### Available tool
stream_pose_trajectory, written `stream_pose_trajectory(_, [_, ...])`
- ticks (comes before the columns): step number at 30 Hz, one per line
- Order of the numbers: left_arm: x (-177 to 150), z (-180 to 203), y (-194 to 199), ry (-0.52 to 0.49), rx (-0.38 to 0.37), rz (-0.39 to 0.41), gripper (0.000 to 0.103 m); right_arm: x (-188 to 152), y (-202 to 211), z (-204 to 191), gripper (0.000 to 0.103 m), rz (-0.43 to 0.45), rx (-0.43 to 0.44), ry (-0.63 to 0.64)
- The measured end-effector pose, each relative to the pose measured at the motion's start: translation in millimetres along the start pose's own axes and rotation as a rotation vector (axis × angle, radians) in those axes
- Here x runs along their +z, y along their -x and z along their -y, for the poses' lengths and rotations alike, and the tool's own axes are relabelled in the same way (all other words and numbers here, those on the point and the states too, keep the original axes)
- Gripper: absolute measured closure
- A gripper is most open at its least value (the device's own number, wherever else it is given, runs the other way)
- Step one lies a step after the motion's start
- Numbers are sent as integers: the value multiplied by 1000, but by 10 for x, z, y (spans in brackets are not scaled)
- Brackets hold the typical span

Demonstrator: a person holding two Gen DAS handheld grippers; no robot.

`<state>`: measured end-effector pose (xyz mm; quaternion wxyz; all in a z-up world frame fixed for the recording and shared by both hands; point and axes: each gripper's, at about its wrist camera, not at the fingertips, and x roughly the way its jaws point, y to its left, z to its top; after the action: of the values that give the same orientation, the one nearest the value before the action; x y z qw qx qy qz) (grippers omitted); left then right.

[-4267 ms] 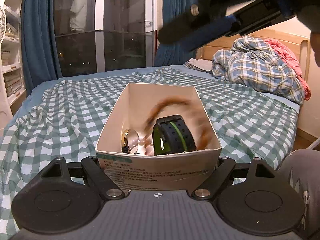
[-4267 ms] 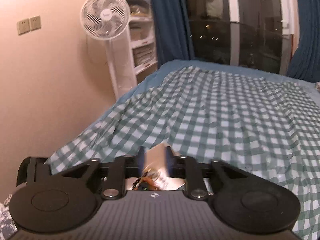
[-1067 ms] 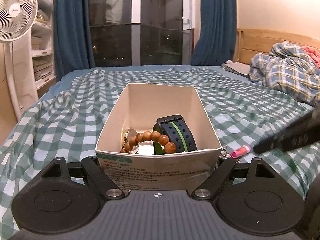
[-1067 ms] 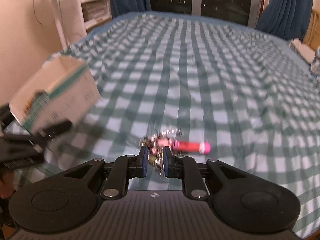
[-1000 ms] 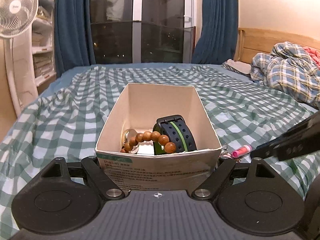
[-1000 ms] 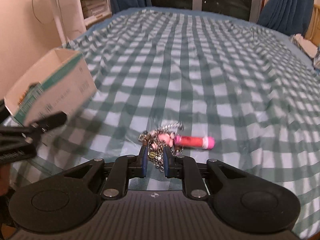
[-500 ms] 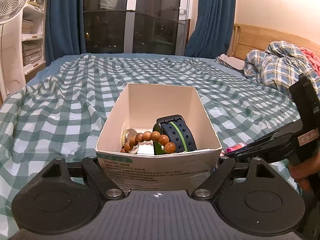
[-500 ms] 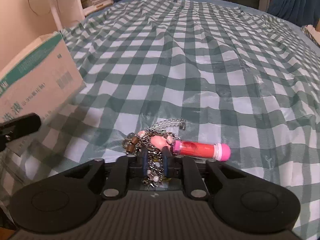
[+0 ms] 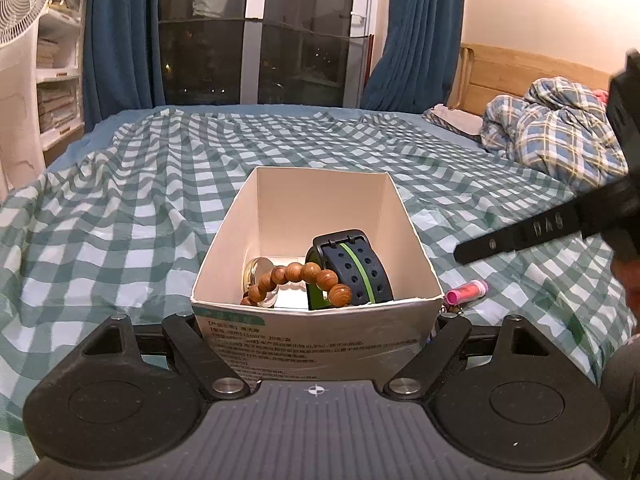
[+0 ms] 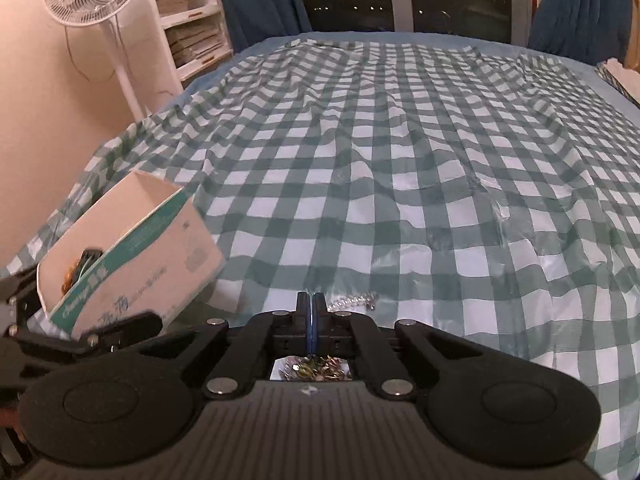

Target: Organize jewelry

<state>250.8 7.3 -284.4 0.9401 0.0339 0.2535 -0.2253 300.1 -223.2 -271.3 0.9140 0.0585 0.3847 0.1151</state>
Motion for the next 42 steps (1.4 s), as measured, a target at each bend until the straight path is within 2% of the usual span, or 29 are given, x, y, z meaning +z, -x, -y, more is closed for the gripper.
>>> stream_pose_trajectory(1, [-4, -7, 14, -3, 5, 1, 46, 22, 6, -35, 0, -3, -11, 14])
stream_pose_trajectory(6, [9, -63, 68, 26, 11, 5, 46, -67, -258, -38, 0, -86, -65, 44])
stream_pose_trajectory(10, [-19, -62, 110, 8, 16, 2, 46, -262, -535, 62, 0, -168, -50, -8])
stream_pose_trajectory(16, [-9, -155, 43, 59, 37, -21, 46, -368, -539, 103, 0, -125, -57, -28])
stream_pose_trajectory(21, [55, -184, 1, 122, 24, -26, 46, -225, -197, 104, 0, -49, -49, -44])
stream_pose_trajectory(31, [34, -15, 89, 21, 32, -2, 46, 274, 583, -151, 0, 74, -42, 31])
stream_pose_trajectory(39, [7, 71, 200, -15, 39, 9, 46, 802, 1265, -650, 0, 216, -28, 139])
stream_pose_trajectory(42, [-10, 116, 214, -32, 30, 5, 46, 948, 1495, -884, 0, 262, 5, 175])
